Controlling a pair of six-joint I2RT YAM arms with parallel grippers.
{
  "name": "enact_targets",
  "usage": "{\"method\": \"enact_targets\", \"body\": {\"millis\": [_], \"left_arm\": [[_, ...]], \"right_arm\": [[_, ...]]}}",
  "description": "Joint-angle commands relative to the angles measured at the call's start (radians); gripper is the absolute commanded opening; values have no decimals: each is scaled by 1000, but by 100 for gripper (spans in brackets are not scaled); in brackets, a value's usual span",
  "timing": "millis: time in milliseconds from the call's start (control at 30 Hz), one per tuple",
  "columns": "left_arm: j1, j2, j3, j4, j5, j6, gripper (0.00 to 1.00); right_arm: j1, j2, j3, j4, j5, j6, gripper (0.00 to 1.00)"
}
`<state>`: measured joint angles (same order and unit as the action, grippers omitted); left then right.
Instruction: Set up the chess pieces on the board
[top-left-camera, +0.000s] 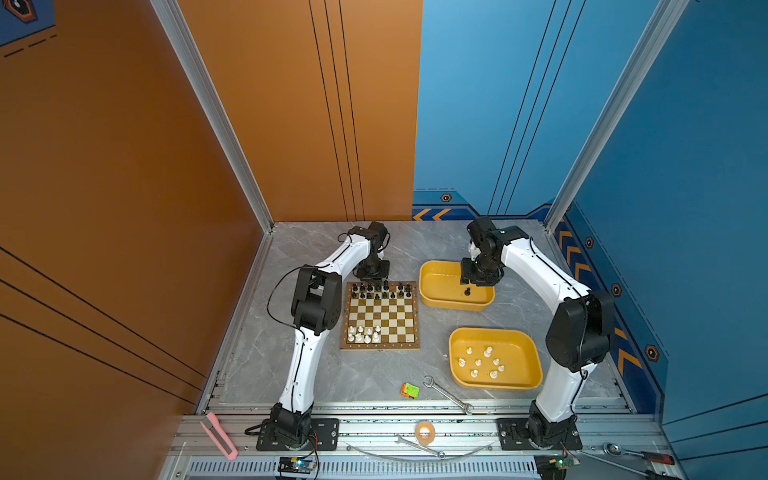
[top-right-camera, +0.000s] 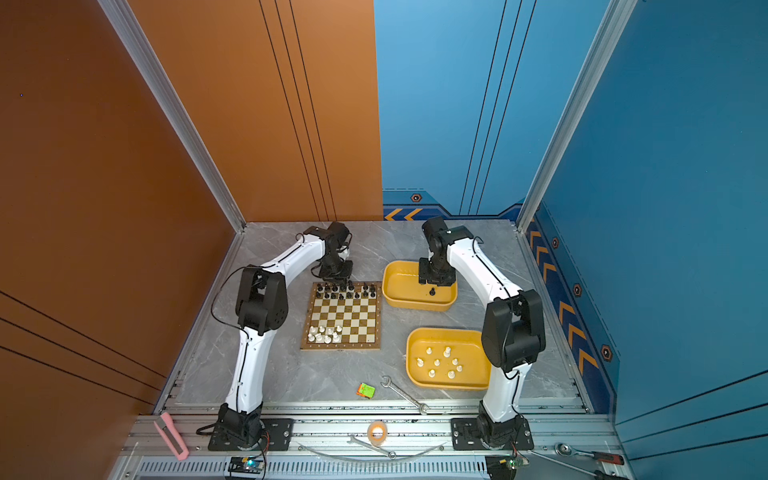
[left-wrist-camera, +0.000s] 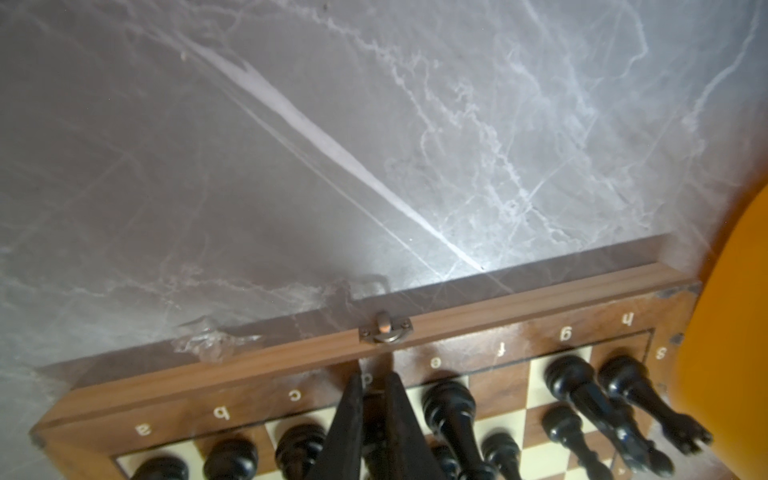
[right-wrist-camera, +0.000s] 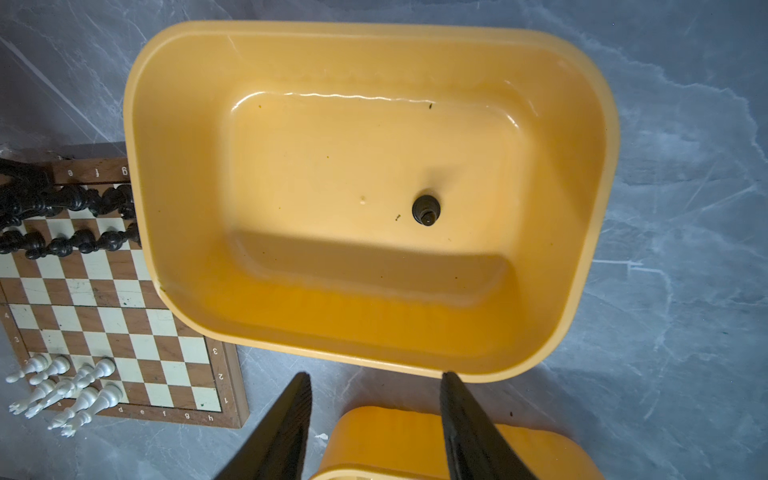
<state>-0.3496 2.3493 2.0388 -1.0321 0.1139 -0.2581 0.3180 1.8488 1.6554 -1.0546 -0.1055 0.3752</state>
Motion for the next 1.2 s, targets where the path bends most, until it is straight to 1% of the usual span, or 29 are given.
{"method": "enact_targets", "body": {"millis": [0, 200, 433, 600, 733, 833, 933, 1067, 1167], "left_arm": [[6, 19, 38, -30, 4, 4, 19], [7, 34, 78, -30, -9, -1, 23], [6, 57, 120, -32, -8, -9, 25], [8, 52, 136, -30, -51, -9, 26], [8, 27, 157, -31, -125, -5, 33], [10, -8, 161, -30, -200, -5, 42], [14, -48, 162, -29, -244, -4, 45], [21, -110, 160, -14, -269, -5, 50], [27, -159, 145, 12, -284, -11, 51]], "right_arm": [[4, -17, -16, 8, 4, 14, 54], [3, -22, -19, 11, 1, 13, 55], [-4, -26, -15, 11, 3, 11, 56], [-18, -28, -14, 10, 10, 5, 56], [-33, -15, -10, 10, 17, -3, 55], [-42, 8, -4, 9, 32, -9, 54], [-46, 39, 12, 9, 25, -14, 53], [-46, 71, 37, 9, 26, -13, 53], [-46, 89, 42, 9, 31, -16, 53]]}}
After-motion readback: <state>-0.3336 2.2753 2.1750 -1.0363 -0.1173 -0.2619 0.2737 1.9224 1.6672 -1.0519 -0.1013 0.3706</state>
